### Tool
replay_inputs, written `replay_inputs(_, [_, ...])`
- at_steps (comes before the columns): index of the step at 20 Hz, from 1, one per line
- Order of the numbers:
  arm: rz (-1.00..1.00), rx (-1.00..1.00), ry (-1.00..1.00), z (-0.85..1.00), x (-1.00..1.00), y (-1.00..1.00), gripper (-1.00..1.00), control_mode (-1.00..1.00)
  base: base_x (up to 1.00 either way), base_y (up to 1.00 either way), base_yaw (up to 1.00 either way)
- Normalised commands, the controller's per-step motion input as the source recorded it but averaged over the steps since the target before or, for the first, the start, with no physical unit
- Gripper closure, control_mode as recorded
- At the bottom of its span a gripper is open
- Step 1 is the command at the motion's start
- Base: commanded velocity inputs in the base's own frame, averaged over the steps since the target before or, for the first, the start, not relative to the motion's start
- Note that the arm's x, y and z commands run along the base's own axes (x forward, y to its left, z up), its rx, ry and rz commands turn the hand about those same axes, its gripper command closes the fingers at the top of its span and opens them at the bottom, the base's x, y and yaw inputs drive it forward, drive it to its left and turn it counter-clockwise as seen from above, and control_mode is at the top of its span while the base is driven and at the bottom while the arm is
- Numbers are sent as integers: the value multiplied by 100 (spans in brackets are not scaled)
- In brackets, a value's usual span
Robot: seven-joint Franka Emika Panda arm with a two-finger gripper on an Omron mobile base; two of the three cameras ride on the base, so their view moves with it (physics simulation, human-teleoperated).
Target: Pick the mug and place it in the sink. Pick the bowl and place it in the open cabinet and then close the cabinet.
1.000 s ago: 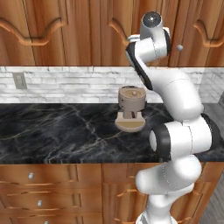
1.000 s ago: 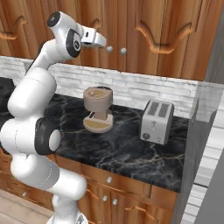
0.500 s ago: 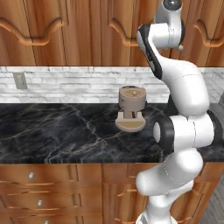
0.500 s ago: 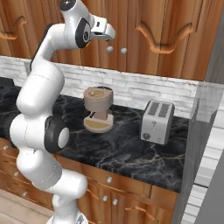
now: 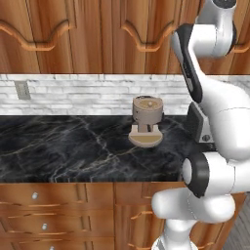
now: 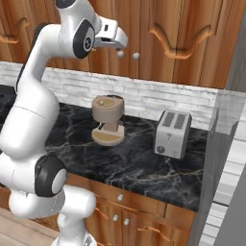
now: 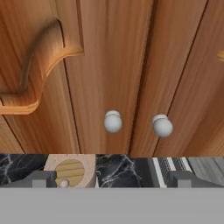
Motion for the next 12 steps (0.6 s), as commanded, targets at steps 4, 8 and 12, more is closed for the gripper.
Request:
replay_inputs(4, [0, -1, -4, -23, -41, -32, -100, -100, 0, 0, 0])
replay_inputs(8, [0, 0, -2, -3, 47, -42, -100, -100, 0, 0, 0])
replay_inputs(12, [0, 0, 0, 0, 51, -40, -100, -100, 0, 0, 0])
